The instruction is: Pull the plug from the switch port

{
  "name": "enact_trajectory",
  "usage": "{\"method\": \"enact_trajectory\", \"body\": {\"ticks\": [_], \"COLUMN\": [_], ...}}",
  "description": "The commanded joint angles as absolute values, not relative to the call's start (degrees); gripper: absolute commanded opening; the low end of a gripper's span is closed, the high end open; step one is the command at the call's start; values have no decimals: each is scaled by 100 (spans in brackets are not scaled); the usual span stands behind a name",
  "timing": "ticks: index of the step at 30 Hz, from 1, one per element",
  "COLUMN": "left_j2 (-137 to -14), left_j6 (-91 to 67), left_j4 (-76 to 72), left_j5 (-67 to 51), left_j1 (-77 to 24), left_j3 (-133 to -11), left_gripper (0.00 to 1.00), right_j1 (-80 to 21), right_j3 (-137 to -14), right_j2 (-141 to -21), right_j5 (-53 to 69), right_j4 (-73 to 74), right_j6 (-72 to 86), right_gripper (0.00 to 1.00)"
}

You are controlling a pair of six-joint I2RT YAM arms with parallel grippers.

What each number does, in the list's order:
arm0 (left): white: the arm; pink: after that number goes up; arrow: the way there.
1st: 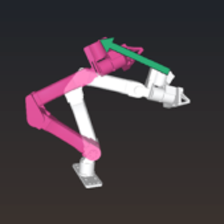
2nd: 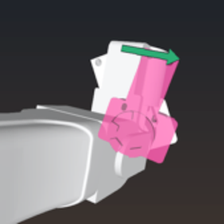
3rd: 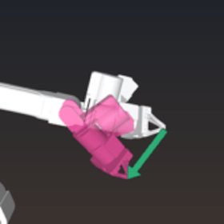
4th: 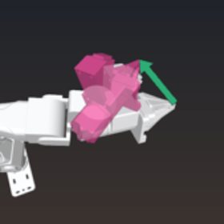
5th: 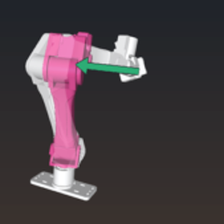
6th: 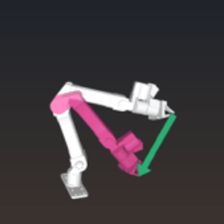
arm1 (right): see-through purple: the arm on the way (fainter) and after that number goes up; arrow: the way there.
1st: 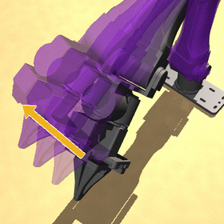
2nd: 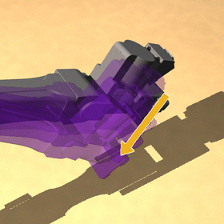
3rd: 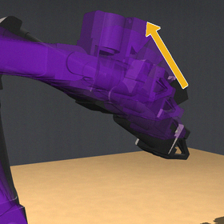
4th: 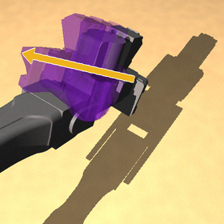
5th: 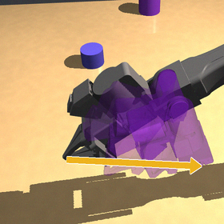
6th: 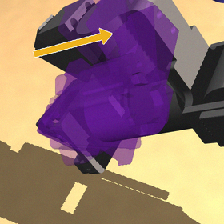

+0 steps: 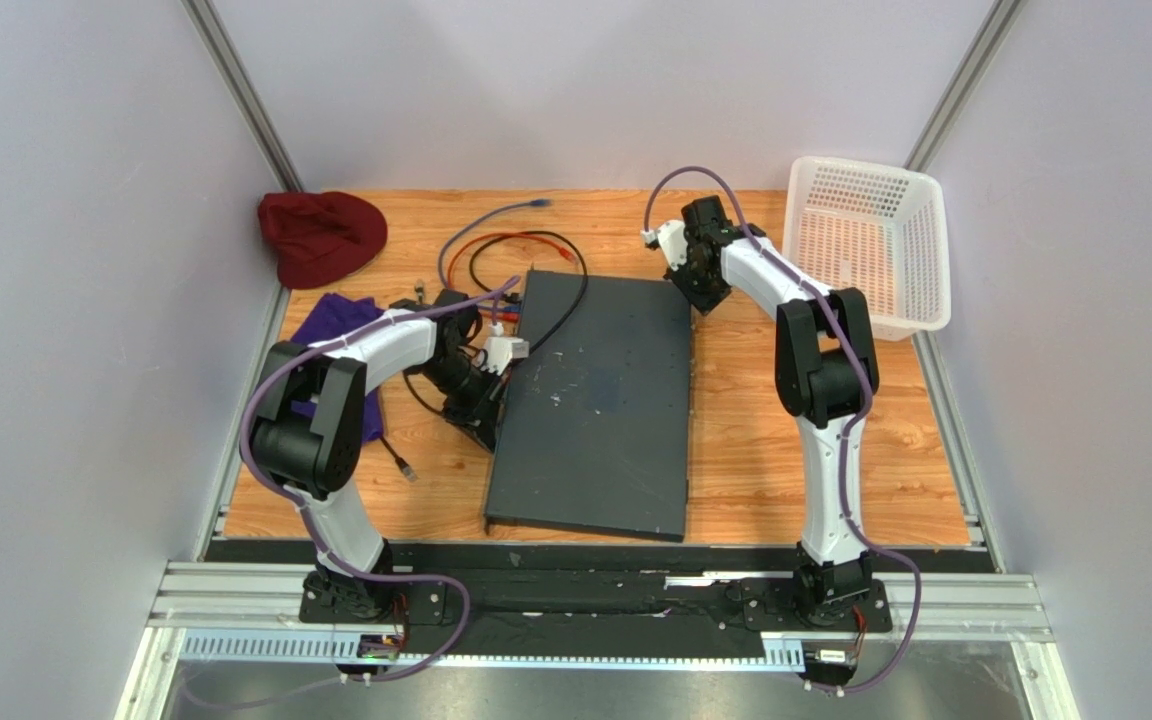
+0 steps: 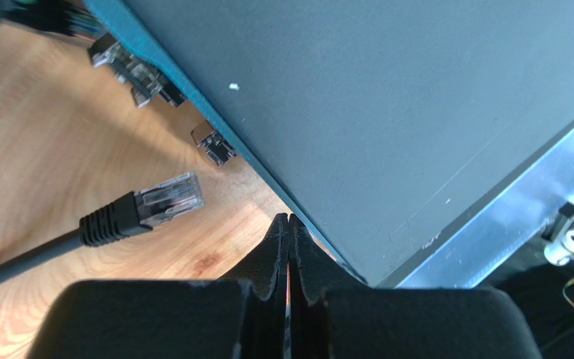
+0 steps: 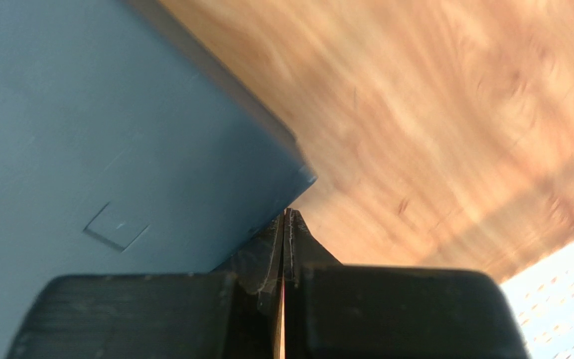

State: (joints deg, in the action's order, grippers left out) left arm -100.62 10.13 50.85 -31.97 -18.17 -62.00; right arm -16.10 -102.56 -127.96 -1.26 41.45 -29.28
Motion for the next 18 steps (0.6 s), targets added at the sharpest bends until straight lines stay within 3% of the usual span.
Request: {"method": "enact_trajectory", "body": {"ticks": [1, 11, 18], "left_j2": [-10203, -11389, -11172], "left_j6": [1134, 1336, 1748], "left_j4": [4667, 4650, 5623], "left_j5": [-4789, -5053, -4782], "left_j1": [-2153, -3014, -2866], "left_j3": [-6862, -8358, -8903], "left_gripper": [0, 0, 0], "right_j1": [-2048, -1986, -1934], "right_j3": [-10950, -11426, -11539], "right_j2": [-13306, -13439, -12921], "right_j5": [1248, 1160, 538], "right_j4": [3955, 3929, 4095], "right_j6": [-3331, -3349, -3419], "right_gripper": [0, 0, 0]}}
